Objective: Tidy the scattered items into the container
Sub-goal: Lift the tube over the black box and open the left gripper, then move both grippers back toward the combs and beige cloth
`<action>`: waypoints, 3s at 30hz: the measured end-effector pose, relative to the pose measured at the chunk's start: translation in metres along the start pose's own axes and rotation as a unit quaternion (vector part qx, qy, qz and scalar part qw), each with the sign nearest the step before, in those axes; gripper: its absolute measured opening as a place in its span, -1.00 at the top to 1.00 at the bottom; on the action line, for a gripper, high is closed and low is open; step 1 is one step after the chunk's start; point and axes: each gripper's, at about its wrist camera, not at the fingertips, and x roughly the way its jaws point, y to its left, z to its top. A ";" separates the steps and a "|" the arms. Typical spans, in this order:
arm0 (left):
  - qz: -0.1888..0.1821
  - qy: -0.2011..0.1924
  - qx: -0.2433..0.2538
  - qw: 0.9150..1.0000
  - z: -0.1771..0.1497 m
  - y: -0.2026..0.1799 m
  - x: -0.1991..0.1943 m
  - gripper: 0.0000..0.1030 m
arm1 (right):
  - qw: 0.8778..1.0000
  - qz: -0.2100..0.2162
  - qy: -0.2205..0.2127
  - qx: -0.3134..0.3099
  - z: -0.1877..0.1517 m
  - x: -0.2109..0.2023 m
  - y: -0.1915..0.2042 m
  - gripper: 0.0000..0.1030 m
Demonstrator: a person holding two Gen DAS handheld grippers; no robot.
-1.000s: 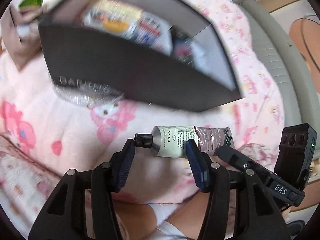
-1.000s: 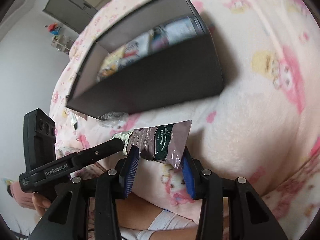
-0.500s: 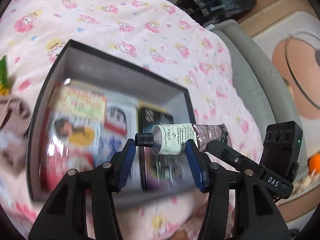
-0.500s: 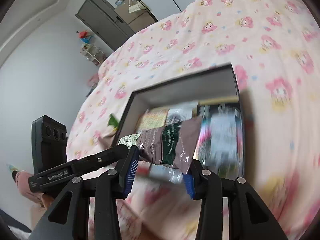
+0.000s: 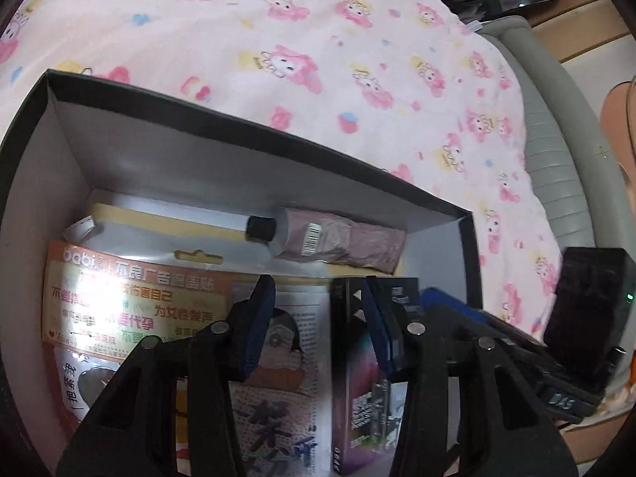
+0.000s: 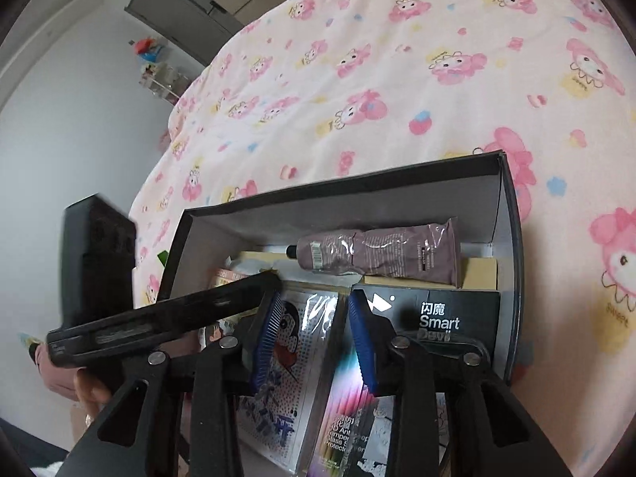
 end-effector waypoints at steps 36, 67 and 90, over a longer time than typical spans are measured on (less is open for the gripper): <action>0.059 -0.026 0.077 0.995 -0.022 -0.044 -0.021 0.01 | 0.979 -0.166 -0.115 -0.004 -0.011 -0.070 0.004 0.34; 0.106 -0.107 0.139 0.979 -0.202 -0.022 -0.213 -0.19 | 0.981 -0.115 -0.128 -0.092 -0.167 -0.092 0.199 0.29; 0.092 -0.136 -0.109 0.980 -0.192 0.209 -0.242 -0.20 | 0.979 -0.078 0.054 -0.182 -0.148 0.131 0.296 0.29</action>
